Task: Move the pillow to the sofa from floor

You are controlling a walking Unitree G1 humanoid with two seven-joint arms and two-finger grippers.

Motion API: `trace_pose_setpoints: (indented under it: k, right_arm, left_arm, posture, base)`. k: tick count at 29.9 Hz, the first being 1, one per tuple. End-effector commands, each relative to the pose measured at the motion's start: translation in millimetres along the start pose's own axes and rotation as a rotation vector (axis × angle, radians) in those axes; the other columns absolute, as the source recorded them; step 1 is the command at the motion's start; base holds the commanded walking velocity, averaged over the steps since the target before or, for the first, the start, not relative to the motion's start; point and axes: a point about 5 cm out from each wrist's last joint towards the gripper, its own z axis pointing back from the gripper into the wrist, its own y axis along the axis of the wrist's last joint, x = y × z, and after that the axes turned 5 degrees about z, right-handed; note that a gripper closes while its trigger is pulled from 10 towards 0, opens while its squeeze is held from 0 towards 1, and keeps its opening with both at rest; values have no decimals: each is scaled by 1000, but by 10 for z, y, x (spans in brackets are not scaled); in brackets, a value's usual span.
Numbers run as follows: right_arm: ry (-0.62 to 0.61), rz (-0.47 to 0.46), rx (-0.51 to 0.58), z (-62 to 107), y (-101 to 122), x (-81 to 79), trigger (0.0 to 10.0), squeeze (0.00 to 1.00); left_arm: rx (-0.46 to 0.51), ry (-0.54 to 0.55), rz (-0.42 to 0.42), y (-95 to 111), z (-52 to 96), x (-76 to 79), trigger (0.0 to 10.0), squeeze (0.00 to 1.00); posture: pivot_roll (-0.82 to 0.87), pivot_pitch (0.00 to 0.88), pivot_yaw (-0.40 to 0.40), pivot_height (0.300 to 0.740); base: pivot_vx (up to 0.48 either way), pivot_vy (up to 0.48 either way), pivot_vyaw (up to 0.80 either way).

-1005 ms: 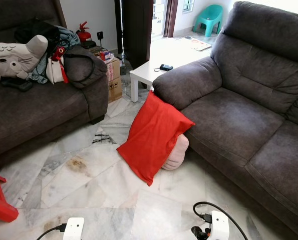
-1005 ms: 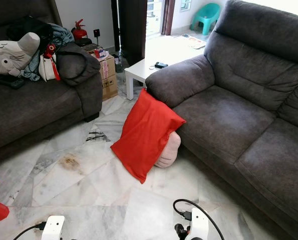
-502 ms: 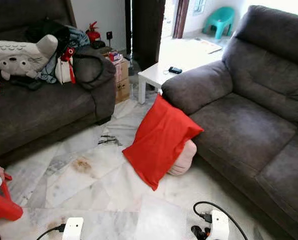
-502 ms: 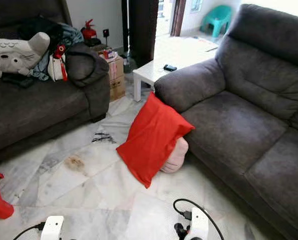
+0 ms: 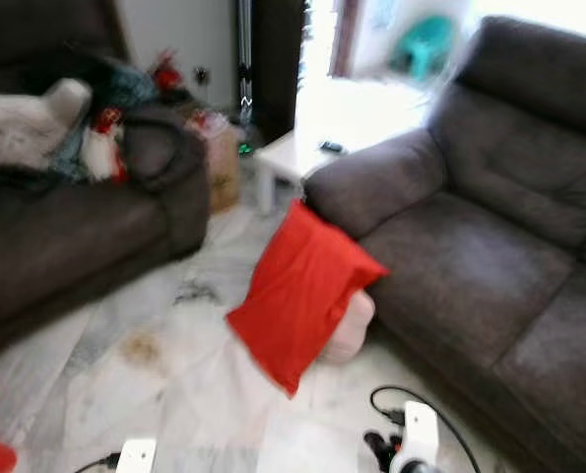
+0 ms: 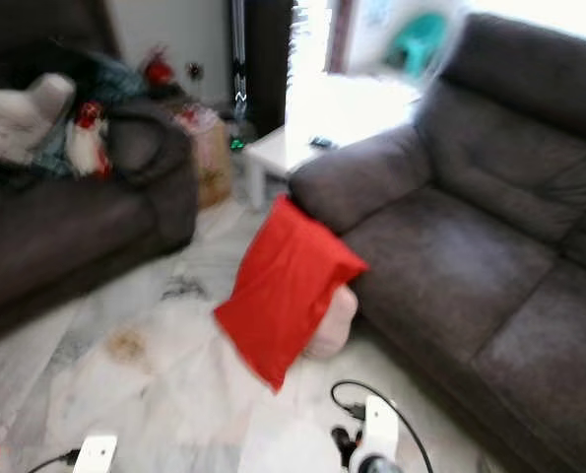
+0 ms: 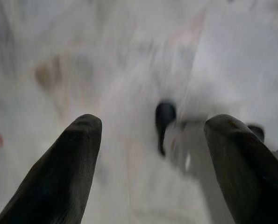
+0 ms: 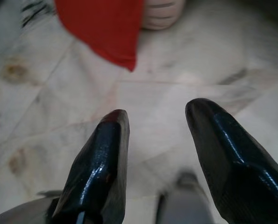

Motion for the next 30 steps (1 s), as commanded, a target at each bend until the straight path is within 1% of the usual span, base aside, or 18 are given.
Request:
trace_pose_setpoints:
  k: [1, 2, 5, 7, 12, 21, 27, 29, 30]
  right_arm:
    - [-35, 31, -6, 31, -4, 126, 10000, 0]
    - [-35, 34, -2, 31, 0, 127, 10000, 0]
    - [-25, 47, -4, 30, -1, 120, 10000, 0]
    - [-30, 35, -4, 31, -5, 122, 10000, 0]
    - [-35, 10, -8, 34, -25, 120, 10000, 0]
    - [-33, 8, -10, 35, -35, 116, 10000, 0]
    - [-22, 51, -12, 32, -31, 104, 10000, 0]
    - [-20, 71, -19, 31, -31, 103, 10000, 0]
    - [-19, 59, -20, 31, -37, 99, 10000, 0]
  left_arm:
    - [-17, -17, 1, -50, -5, 74, 10000, 0]
    - [-17, -17, 2, -50, -5, 74, 10000, 0]
    - [-17, -16, 4, -50, -5, 73, 10000, 0]
    - [-17, -16, 5, -50, -5, 72, 10000, 0]
    - [-17, -16, 7, -48, -5, 70, 10000, 0]
    - [-17, -15, 7, -47, -5, 68, 10000, 0]
    - [-17, -14, 9, -48, -4, 68, 10000, 0]
    - [-17, -15, 10, -48, -4, 68, 10000, 0]
    - [-17, -15, 10, -47, -5, 69, 10000, 0]
  posture:
    - [-3, 0, -48, 740]
    - [-2, 0, -48, 740]
    - [-2, 0, -49, 740]
    - [-2, 0, -50, 740]
    - [-3, 0, -48, 740]
    - [-2, 0, -48, 740]
    - [-1, 0, -49, 740]
    - [0, 0, -50, 740]
    - [0, 0, -50, 740]
  base:
    - [360, 0, 0]
    - [360, 0, 0]
    - [255, 0, 800]
    - [257, 0, 691]
    - [262, 0, 0]
    - [268, 0, 0]
    - [273, 0, 0]
    - [277, 0, 800]
    - [274, 0, 800]
